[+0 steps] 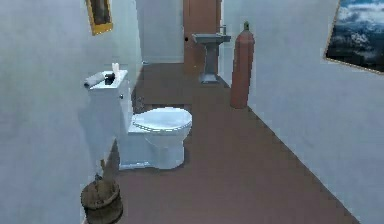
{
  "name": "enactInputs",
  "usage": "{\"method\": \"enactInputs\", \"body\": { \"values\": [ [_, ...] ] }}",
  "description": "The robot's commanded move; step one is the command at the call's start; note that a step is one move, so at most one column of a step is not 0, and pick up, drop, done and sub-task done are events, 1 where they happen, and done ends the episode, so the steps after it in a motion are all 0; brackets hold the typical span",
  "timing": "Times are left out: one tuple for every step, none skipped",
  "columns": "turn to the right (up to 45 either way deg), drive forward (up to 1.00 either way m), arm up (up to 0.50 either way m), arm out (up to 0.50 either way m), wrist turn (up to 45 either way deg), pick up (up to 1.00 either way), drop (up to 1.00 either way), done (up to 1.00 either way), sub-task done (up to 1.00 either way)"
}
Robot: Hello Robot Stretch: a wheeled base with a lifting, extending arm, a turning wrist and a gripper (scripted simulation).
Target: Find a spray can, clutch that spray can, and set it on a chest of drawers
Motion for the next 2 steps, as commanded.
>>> {"method": "enactInputs", "body": {
  "values": [
    [0.0, 1.00, 0.00, 0.00, 0.0, 0.00, 0.00, 0.00, 0.00],
    [0.0, 0.20, 0.00, 0.00, 0.0, 0.00, 0.00, 0.00, 0.00]
  ]
}}
